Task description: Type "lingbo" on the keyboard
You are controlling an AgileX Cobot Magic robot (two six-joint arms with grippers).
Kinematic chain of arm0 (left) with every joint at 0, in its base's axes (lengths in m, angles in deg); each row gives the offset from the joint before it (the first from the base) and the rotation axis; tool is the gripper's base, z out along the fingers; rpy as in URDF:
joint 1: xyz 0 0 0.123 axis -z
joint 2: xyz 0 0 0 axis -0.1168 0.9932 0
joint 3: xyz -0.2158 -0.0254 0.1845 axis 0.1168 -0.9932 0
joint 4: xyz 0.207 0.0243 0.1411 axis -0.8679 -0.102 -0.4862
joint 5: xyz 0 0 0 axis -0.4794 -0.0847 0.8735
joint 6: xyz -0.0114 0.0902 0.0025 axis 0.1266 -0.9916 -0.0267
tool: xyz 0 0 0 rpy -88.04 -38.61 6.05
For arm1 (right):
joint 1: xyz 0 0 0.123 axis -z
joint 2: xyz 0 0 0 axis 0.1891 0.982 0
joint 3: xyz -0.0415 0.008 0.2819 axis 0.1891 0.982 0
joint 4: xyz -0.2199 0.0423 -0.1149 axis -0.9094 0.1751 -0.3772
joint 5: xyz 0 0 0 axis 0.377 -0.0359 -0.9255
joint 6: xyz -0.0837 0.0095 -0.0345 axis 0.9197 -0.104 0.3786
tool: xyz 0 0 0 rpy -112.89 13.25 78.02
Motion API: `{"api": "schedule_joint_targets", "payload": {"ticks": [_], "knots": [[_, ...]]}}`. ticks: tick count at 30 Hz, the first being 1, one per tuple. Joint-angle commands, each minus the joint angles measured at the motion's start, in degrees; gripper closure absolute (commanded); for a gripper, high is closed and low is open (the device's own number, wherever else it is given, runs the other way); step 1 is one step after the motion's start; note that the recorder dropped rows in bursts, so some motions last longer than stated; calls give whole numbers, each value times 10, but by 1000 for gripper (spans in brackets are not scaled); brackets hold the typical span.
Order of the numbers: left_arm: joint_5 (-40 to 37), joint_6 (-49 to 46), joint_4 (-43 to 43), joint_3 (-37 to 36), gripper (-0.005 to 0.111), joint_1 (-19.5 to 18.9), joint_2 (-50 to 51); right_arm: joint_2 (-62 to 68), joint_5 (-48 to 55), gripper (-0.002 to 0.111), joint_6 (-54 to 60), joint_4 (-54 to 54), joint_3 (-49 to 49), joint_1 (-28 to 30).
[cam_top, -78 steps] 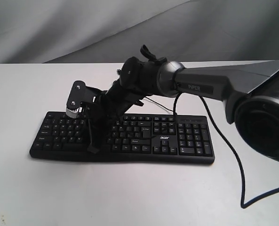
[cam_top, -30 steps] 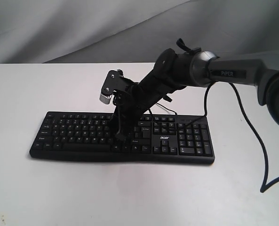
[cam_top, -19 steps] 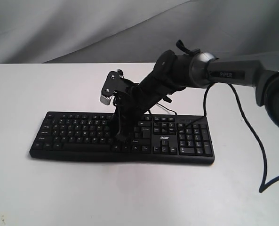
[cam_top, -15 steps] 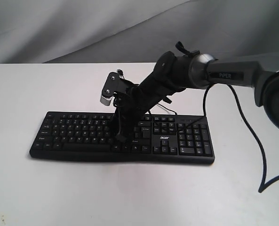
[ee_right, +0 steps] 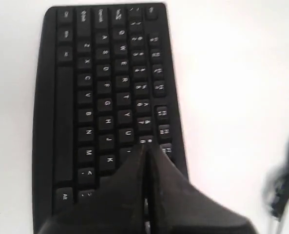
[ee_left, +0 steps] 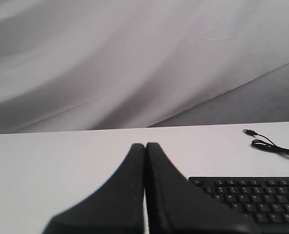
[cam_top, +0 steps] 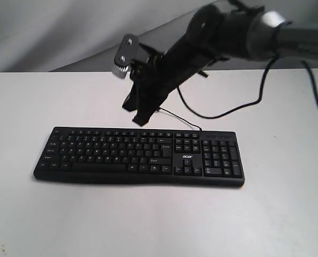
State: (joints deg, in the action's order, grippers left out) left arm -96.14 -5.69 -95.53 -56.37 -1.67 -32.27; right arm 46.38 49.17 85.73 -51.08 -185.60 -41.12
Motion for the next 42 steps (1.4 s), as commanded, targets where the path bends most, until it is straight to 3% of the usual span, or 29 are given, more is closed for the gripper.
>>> {"api": "schedule_joint_targets", "payload": {"ticks": [1,4,8,15,17,20,23,26,29,34,42], "knots": [[4,1,0,-3,106,4,-3,-136,-19,108,-122,-70,5,31],[4,1,0,-3,106,4,-3,-278,-179,108,-207,-80,89,65],[4,1,0,-3,106,4,-3,-399,-202,108,-235,-83,173,98],[4,1,0,-3,106,4,-3,-496,-275,108,-243,-73,180,96],[4,1,0,-3,106,4,-3,-534,-265,108,-350,-85,181,116],[4,1,0,-3,106,4,-3,-578,-189,108,-581,-232,200,173],[4,1,0,-3,106,4,-3,-597,-156,108,-695,-316,229,221],[4,1,0,-3,106,4,-3,-651,-162,108,-700,-316,301,264],[4,1,0,-3,106,4,-3,-800,-256,108,-696,-374,480,308],[4,1,0,-3,106,4,-3,-992,-298,108,-701,-394,668,311],[4,1,0,-3,106,4,-3,-1105,-308,108,-701,-399,776,311]]}}
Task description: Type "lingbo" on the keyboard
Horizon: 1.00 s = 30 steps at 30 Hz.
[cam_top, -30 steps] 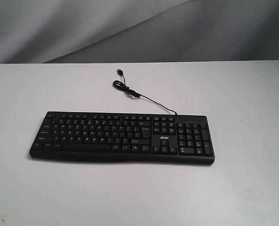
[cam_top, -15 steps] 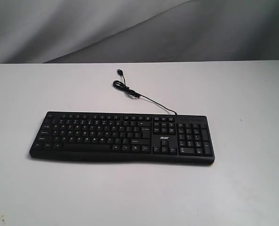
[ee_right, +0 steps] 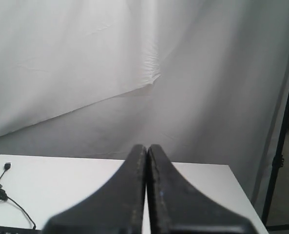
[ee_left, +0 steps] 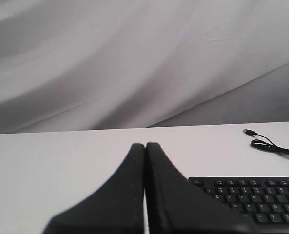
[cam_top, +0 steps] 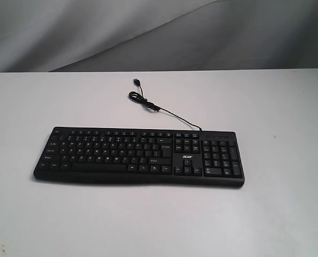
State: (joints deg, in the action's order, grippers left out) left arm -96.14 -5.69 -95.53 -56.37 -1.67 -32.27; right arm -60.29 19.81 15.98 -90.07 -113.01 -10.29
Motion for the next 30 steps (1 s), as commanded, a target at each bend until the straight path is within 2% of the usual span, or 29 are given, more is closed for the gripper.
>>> {"api": "schedule_joint_targets", "payload": {"ticks": [1,9,16,22,30], "knots": [[4,1,0,-3,106,4,-3,-47,-15,108,-3,-9,62,2],[4,1,0,-3,106,4,-3,-134,-15,108,-5,-9,172,7],[5,1,0,-3,106,4,-3,-134,-17,108,-19,-1,239,29],[5,1,0,-3,106,4,-3,-134,32,108,-19,-1,239,29],[5,1,0,-3,106,4,-3,-134,35,108,-18,-1,239,29]]}}
